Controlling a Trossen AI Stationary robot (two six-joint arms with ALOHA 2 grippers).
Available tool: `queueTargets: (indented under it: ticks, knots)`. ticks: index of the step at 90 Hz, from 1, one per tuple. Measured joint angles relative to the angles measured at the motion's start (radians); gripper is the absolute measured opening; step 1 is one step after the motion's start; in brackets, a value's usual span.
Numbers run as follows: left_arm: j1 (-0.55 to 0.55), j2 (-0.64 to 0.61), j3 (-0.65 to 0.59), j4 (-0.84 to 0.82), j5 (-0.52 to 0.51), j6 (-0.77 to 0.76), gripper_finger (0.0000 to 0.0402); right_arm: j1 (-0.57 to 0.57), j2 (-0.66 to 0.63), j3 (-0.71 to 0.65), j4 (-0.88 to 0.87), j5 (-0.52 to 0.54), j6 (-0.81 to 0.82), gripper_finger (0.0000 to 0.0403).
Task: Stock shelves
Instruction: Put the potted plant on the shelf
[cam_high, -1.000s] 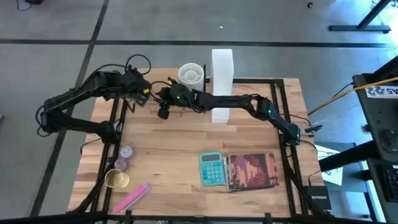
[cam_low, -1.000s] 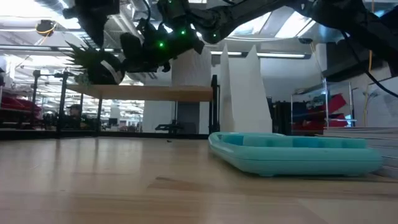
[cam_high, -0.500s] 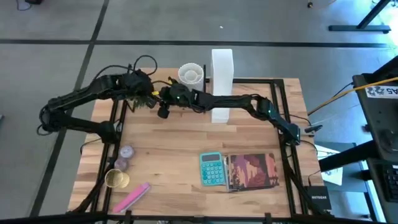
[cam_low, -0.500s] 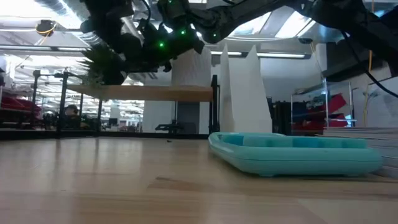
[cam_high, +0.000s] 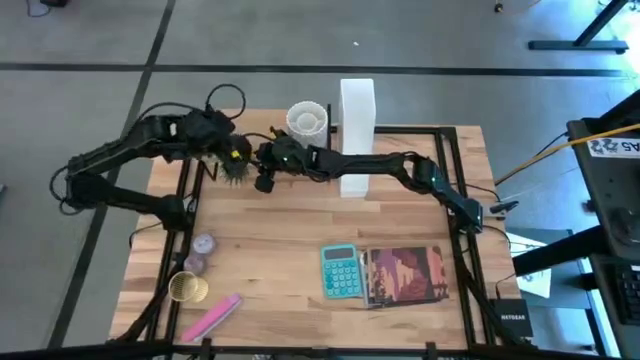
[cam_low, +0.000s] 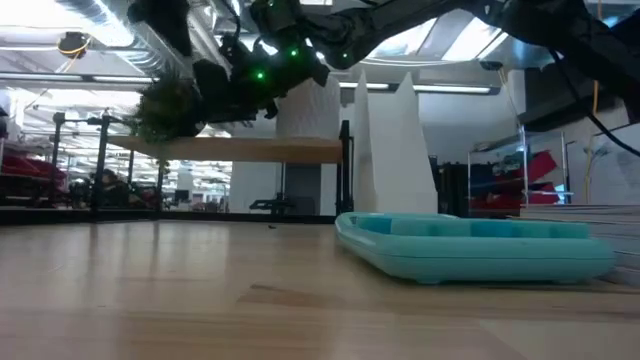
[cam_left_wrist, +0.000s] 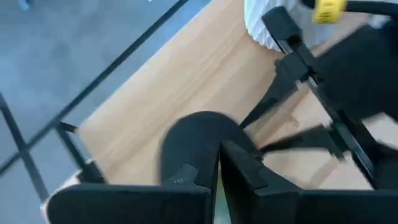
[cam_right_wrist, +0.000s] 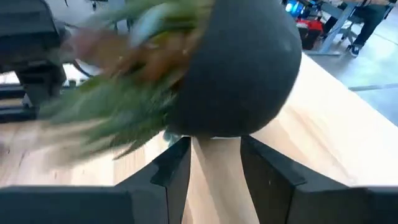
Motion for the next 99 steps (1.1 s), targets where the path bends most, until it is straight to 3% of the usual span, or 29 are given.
queueTargets:
  ticks: [16, 32, 47, 60, 68, 84, 99]
  knots:
    - [-0.019, 0.001, 0.027, -0.129, -0.027, 0.126, 0.0010, 0.018, -0.013, 0.000, -0.054, 0.014, -0.074, 0.0127]
    - [-0.026, 0.015, -0.031, -0.176, 0.017, 0.087, 0.0048, 0.025, -0.021, 0.000, -0.074, 0.050, -0.077, 0.0127]
    - [-0.112, 0.013, -0.067, -0.219, 0.065, -0.053, 0.0060, 0.066, -0.025, 0.000, -0.158, 0.051, -0.147, 0.0127]
    - [-0.278, 0.020, -0.072, -0.218, 0.057, -0.183, 0.0060, 0.161, -0.040, 0.001, -0.242, 0.043, -0.255, 0.0127]
    - [-0.396, 0.034, -0.091, -0.215, 0.060, -0.339, 0.0060, 0.212, -0.040, 0.000, -0.333, 0.039, -0.297, 0.0127]
    - [-0.525, 0.052, -0.245, -0.260, 0.081, -0.668, 0.0060, 0.242, -0.022, -0.027, -0.394, 0.050, -0.258, 0.0127]
    - [-0.527, 0.058, -0.432, -0.239, 0.055, -0.818, 0.0060, 0.194, 0.000, -0.100, -0.257, 0.042, -0.177, 0.0127]
